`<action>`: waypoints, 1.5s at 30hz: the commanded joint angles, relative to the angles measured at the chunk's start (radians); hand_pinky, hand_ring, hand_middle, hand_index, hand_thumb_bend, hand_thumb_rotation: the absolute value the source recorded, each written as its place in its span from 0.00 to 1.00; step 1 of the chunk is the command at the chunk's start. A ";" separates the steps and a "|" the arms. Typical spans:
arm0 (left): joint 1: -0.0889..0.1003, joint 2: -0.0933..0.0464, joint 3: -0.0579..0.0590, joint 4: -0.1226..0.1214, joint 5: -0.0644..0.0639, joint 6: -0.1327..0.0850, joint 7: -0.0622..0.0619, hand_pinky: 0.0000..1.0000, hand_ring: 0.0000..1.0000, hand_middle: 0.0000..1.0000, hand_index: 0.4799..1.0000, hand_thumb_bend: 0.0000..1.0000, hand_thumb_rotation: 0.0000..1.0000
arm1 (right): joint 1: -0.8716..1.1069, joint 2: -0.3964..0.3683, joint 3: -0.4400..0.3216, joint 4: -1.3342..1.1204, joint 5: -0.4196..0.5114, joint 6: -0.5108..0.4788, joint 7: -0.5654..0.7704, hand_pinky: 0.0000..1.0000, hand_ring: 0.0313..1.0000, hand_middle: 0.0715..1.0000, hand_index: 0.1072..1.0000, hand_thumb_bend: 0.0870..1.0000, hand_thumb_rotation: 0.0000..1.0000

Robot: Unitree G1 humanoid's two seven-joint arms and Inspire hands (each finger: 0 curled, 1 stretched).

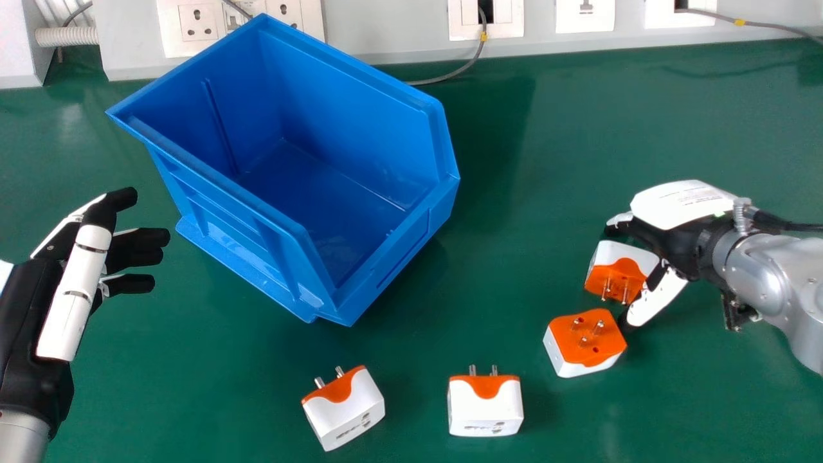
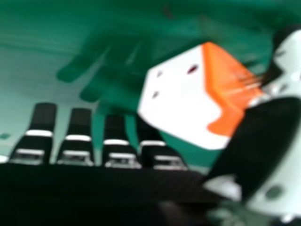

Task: Pick all objects and put in blue box

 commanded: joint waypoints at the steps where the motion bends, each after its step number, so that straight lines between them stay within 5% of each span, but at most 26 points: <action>1: -0.009 0.004 0.001 -0.006 0.006 -0.007 0.005 0.67 0.72 0.71 0.70 0.47 0.97 | 0.021 0.031 0.011 -0.007 0.015 -0.032 0.010 0.80 0.86 0.89 0.84 0.57 0.32; 15: -0.010 -0.002 -0.009 -0.036 0.011 0.023 0.018 0.68 0.73 0.72 0.70 0.47 0.97 | 0.065 0.049 -0.033 -0.021 0.044 -0.030 -0.074 0.59 0.68 0.71 0.70 0.57 0.11; 17: -0.010 -0.004 -0.011 -0.040 0.013 0.028 0.024 0.67 0.73 0.71 0.69 0.50 0.97 | 0.067 0.048 -0.031 -0.012 0.044 -0.048 -0.094 0.50 0.58 0.62 0.68 0.55 0.07; 20: -0.009 -0.005 -0.014 -0.050 0.018 0.038 0.033 0.67 0.73 0.71 0.69 0.50 0.97 | 0.073 0.044 -0.026 -0.008 0.041 -0.067 -0.120 0.50 0.58 0.62 0.68 0.55 0.07; 29: -0.011 -0.009 -0.015 -0.054 0.027 0.048 0.036 0.66 0.72 0.70 0.67 0.55 0.95 | 0.079 0.040 -0.029 0.006 0.048 -0.082 -0.159 0.30 0.33 0.49 0.59 0.52 0.02; 45: -0.015 -0.007 -0.010 -0.051 0.024 0.056 0.034 0.65 0.72 0.70 0.66 0.56 0.95 | 0.079 0.037 -0.023 0.015 0.045 -0.070 -0.188 0.33 0.36 0.48 0.50 0.48 0.01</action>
